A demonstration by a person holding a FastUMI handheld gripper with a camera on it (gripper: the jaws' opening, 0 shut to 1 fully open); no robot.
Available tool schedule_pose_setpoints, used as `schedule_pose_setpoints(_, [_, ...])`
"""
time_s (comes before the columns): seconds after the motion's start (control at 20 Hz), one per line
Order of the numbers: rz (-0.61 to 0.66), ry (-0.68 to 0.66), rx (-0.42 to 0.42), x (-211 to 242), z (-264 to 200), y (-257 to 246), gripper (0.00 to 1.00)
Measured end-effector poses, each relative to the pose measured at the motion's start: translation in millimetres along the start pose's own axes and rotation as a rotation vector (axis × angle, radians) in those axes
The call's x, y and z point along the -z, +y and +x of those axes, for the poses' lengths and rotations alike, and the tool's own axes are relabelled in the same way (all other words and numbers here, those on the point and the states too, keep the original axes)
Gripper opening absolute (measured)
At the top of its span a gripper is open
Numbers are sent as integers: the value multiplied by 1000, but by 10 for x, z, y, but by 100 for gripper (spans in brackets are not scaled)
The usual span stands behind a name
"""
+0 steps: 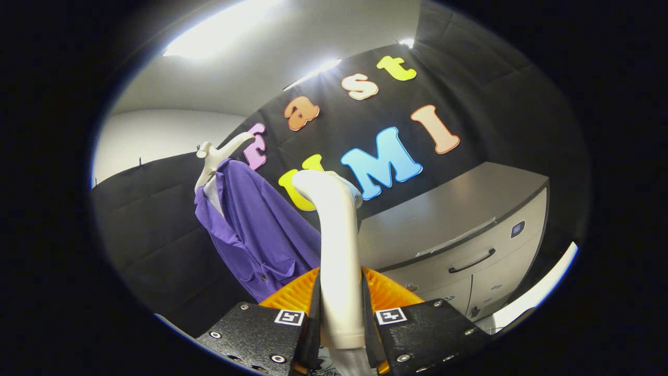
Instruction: Iron the clothes twice with a garment steamer, once on the left side and once on the right side.
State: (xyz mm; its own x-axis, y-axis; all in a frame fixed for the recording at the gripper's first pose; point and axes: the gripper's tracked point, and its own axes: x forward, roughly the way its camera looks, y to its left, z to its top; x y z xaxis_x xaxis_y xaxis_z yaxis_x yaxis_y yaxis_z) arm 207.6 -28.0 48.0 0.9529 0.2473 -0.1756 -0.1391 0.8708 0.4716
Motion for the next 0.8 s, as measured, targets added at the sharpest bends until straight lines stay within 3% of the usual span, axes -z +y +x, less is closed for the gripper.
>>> schedule_pose_setpoints(0.35, [-84, -137, -26, -226, -322, 540, 35])
schedule_pose_setpoints(0.8, [-242, -217, -84, -582, -159, 1221, 35])
